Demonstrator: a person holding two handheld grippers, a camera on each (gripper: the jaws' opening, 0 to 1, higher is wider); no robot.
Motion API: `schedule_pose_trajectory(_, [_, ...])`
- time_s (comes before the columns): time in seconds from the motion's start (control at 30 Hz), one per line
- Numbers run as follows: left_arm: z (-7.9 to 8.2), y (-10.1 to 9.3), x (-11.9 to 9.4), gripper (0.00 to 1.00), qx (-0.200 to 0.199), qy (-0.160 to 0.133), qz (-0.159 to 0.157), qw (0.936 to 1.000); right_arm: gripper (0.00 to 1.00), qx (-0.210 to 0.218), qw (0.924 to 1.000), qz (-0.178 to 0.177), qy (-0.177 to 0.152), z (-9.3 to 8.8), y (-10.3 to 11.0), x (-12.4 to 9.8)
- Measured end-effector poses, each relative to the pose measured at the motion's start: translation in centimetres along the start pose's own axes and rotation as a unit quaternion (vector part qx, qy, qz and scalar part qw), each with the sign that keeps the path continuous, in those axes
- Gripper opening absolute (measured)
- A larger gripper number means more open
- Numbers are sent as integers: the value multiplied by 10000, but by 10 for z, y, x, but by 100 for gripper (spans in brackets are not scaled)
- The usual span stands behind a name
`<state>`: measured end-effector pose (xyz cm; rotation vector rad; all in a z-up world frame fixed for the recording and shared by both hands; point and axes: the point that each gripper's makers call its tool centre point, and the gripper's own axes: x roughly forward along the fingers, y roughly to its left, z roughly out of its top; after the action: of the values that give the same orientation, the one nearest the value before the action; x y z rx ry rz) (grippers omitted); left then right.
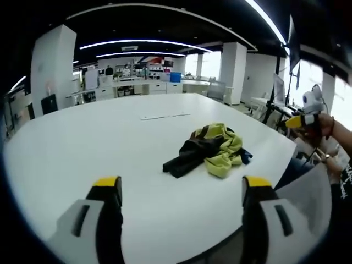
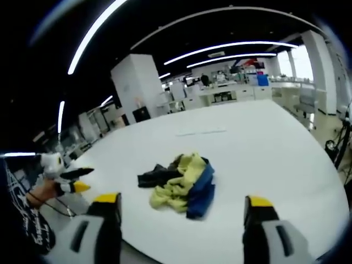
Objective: Fold the garment on the visible template until the final outline fits inside the template.
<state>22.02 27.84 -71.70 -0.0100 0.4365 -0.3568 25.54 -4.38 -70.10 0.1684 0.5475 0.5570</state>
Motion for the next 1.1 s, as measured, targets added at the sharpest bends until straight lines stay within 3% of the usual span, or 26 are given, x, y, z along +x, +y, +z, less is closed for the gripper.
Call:
schedule_pose_trajectory(0.47, [14, -2, 17, 83, 209, -40, -235, 9995, 91, -68, 9999, -53, 76, 6, -5, 5])
schedule_pose_trajectory(0.8, [23, -15, 46, 79, 551, 44, -559, 9969, 89, -328, 9988, 247, 256, 13, -3, 21])
schedule_pose_trajectory(1.1, [29, -29, 75, 71, 674, 32, -819, 9944, 67, -281, 9981, 464, 307, 16, -13, 55])
